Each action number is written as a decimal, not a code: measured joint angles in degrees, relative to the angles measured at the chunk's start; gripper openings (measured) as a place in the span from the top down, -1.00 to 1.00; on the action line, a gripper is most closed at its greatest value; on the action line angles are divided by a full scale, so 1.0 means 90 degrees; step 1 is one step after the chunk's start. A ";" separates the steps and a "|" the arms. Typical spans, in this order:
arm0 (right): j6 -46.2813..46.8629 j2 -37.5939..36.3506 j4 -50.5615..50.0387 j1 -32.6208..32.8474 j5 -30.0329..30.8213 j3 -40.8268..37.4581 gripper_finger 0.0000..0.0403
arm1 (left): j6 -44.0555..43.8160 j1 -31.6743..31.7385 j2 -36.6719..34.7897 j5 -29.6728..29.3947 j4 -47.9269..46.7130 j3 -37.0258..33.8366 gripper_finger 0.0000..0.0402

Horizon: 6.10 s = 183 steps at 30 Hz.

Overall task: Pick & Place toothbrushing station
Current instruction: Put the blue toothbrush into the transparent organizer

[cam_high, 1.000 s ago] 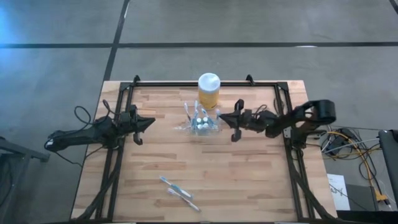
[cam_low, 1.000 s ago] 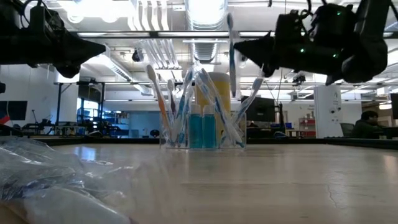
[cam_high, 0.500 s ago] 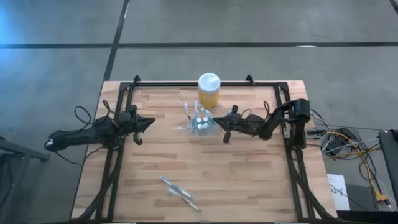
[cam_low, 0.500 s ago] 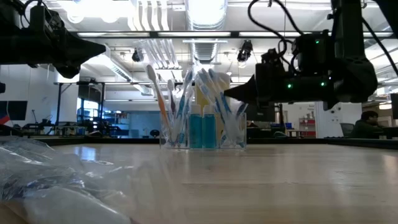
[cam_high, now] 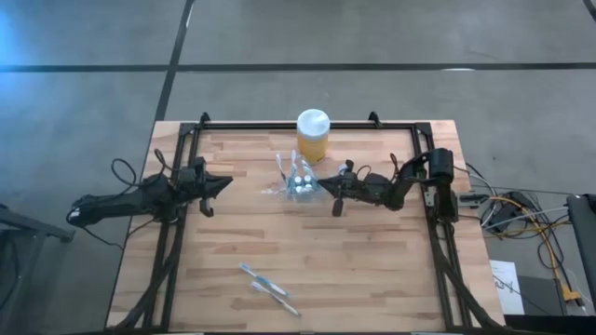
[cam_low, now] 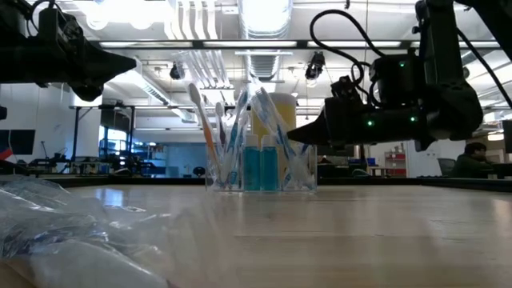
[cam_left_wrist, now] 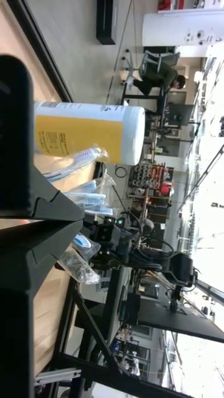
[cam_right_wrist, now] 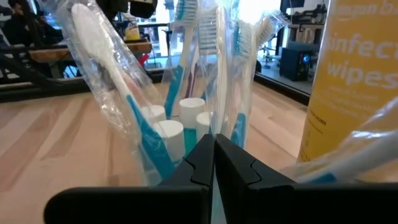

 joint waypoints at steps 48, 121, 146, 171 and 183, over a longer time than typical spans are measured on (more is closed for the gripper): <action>0.0006 -0.3677 -0.4169 0.3526 0.1171 0.0387 0.94 | 0.0044 -0.0005 0.0002 0.0922 -0.0278 0.0000 0.99; 0.2844 0.3827 -1.4077 0.2827 -0.0284 1.1339 0.55 | -0.1538 -0.0012 0.0187 0.1474 -0.0886 0.0006 0.93; 0.1276 0.1416 -1.4450 0.3844 0.1779 1.0673 0.97 | -0.1553 -0.0012 0.0199 0.1459 -0.0886 0.0002 0.93; -0.0266 -0.3560 -0.6489 0.4376 0.2819 0.2538 0.96 | 0.0216 -0.0012 0.0238 0.2292 -0.0512 -0.0012 0.93; -0.0969 -0.3092 -0.3622 0.3649 0.2481 0.1002 0.96 | 0.0372 -0.0012 0.0525 0.2394 -0.0141 -0.0017 0.93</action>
